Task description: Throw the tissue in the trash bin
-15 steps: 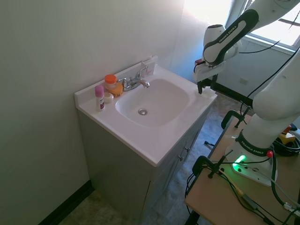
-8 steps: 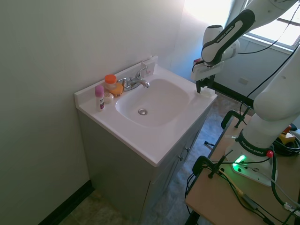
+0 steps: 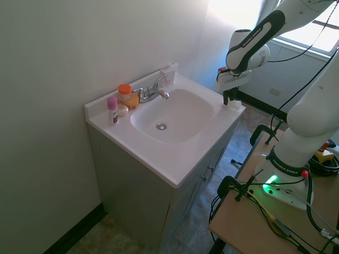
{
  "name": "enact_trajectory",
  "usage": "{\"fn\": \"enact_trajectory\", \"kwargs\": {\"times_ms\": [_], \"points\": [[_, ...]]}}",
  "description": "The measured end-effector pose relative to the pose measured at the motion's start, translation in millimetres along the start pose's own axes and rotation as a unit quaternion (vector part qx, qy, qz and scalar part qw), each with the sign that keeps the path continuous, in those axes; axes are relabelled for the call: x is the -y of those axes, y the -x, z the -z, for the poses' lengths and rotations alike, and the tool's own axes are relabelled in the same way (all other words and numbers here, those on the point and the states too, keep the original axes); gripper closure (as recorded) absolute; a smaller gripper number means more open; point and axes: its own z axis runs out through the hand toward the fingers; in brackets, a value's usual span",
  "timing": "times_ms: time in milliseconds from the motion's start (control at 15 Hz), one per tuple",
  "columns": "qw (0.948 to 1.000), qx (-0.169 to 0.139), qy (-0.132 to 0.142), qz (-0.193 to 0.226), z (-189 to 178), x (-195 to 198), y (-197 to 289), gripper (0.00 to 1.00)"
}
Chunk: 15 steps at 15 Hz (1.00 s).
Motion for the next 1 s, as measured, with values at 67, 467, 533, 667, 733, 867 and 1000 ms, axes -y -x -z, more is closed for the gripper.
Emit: {"fn": "enact_trajectory", "kwargs": {"times_ms": [67, 467, 533, 667, 733, 867, 1000], "points": [[1.0, -0.001, -0.003, 0.0, 0.5, 1.0, 0.1, 1.0], [0.9993, -0.019, -0.032, -0.003, 19.0, 0.9, -8.1, 1.0], [0.9986, -0.026, -0.047, -0.006, 31.4, 0.7, -9.8, 1.0], [0.9948, -0.044, -0.089, -0.024, 66.8, -6.4, -17.1, 1.0], [0.9916, -0.052, -0.111, -0.041, 85.0, -10.9, -22.1, 1.0], [0.982, -0.069, -0.155, -0.084, 118.0, -16.5, -40.9, 1.0], [0.9685, -0.088, -0.187, -0.138, 137.0, -22.2, -73.3, 1.0]]}}
